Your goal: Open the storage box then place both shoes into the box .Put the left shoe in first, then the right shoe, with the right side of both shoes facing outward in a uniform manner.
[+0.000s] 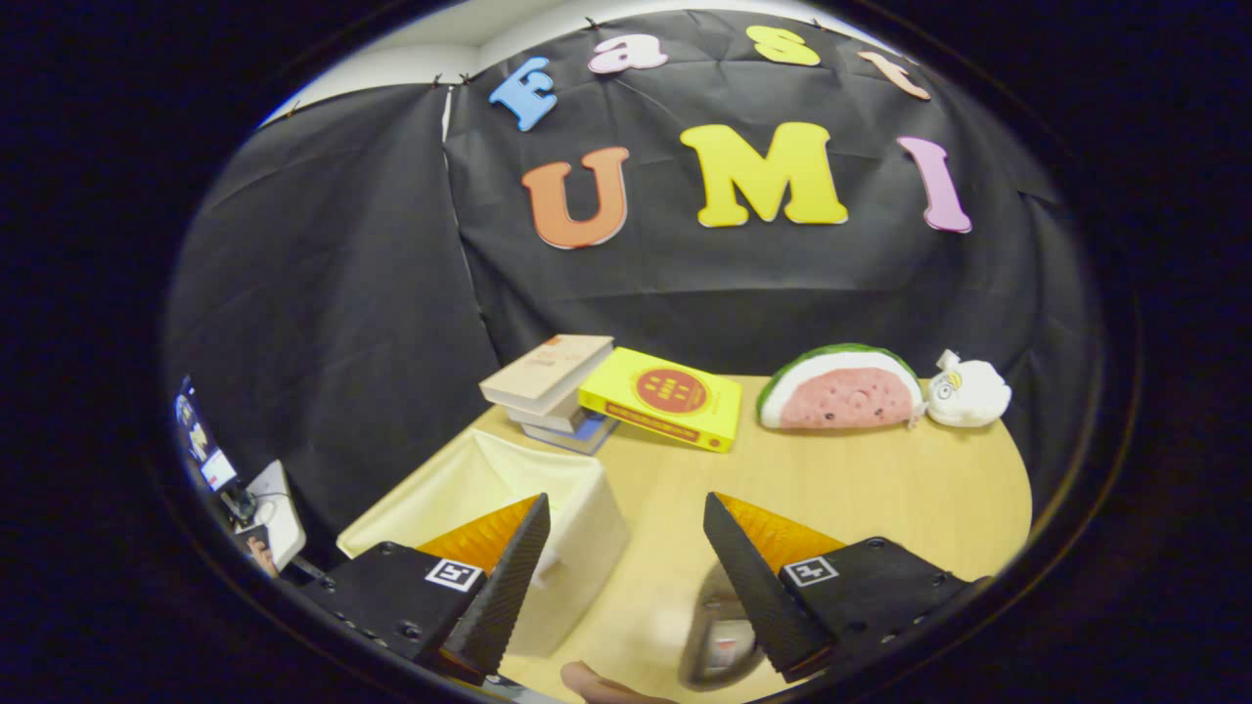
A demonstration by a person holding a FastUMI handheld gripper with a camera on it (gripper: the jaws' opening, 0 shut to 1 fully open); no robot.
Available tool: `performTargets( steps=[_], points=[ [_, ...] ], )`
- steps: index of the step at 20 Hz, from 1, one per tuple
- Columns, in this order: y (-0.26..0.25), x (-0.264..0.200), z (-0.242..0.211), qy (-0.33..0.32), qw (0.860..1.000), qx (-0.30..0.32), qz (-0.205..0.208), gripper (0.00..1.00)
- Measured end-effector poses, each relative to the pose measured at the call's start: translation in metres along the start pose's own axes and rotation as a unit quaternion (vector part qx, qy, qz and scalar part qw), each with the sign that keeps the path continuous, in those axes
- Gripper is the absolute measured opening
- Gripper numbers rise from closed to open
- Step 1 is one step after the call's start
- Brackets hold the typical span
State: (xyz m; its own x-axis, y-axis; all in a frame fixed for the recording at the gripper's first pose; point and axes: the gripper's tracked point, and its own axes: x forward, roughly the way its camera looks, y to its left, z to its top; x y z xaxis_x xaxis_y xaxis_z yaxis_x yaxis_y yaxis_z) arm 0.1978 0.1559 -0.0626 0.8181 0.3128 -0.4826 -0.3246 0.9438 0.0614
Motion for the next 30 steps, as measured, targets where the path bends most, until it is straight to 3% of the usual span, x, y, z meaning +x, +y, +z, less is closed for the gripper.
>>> performTargets(
  steps=[5, 11, 14, 18, 21, 24, 28, 30],
  points=[
    [-0.069, 0.005, -0.061, 0.083, 0.994, -0.001, -0.065, 0.96],
    [-0.087, 0.005, -0.113, 0.177, 0.980, -0.057, -0.075, 0.95],
    [-0.083, 0.011, -0.139, 0.225, 0.970, -0.049, -0.071, 0.78],
    [-0.087, 0.019, -0.161, 0.271, 0.956, -0.059, -0.091, 0.76],
    [-0.087, 0.022, -0.175, 0.311, 0.945, -0.037, -0.099, 0.40],
    [-0.090, 0.029, -0.178, 0.332, 0.936, -0.036, -0.111, 0.40],
    [-0.090, 0.025, -0.176, 0.346, 0.930, 0.035, -0.120, 0.01],
    [-0.087, 0.021, -0.172, 0.345, 0.930, 0.070, -0.108, 0.01]
  ],
)
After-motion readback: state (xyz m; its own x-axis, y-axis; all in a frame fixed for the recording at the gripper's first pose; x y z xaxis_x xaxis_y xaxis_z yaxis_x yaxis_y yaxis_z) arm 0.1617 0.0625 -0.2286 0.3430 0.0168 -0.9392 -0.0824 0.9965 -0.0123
